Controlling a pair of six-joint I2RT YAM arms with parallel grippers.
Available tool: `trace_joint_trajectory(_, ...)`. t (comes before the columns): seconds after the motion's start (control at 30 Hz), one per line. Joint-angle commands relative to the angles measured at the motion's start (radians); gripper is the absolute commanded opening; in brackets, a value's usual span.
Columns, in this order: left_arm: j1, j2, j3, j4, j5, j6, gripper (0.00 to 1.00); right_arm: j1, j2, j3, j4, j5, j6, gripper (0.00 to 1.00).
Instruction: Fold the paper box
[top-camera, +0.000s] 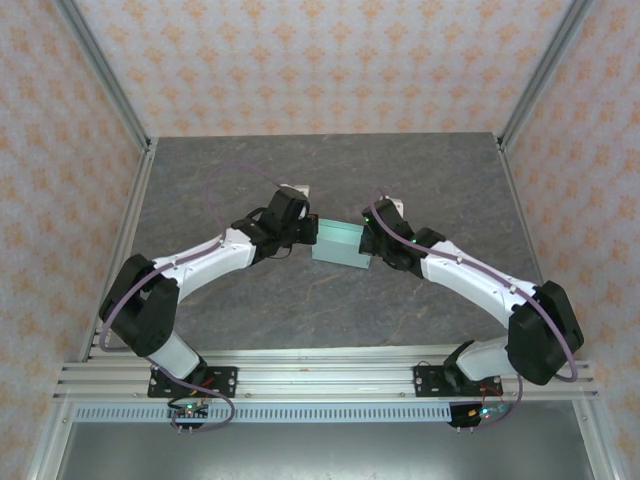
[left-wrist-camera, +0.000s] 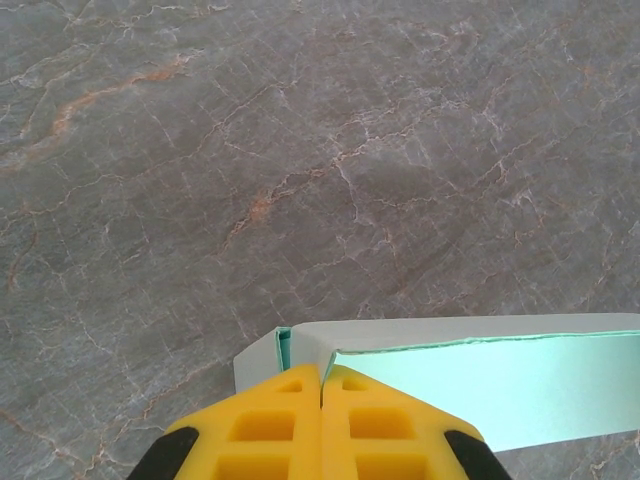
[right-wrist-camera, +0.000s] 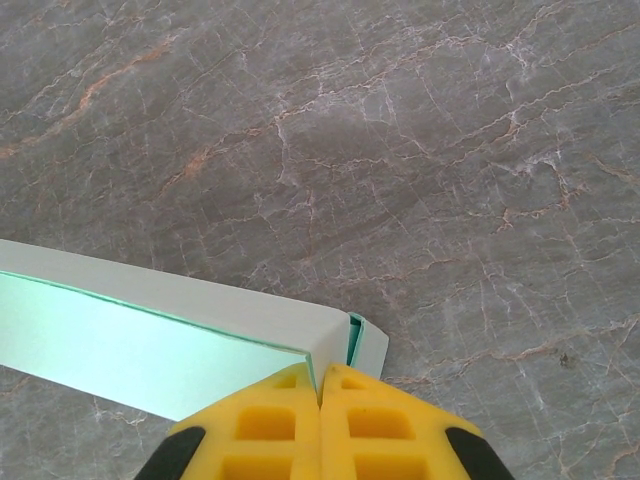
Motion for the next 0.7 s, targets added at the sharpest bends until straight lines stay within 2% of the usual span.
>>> trace_joint_trajectory(0.0, -0.01, -0.021, -0.028, -0.001, -0.039, -0.027, 0.0, 0.009, -0.004, 0.0, 0.03, 0.02, 0.018, 0.0)
trace_joint_trajectory(0.33, -0.032, -0.055, -0.169, 0.173, -0.087, 0.005, 0.0, 0.009, -0.007, -0.021, 0.05, 0.03, 0.016, 0.0)
trace_joint_trajectory(0.67, -0.059, -0.053, -0.233, 0.243, -0.16, 0.035, 0.0, 0.008, -0.014, -0.069, 0.1, 0.042, -0.003, 0.0)
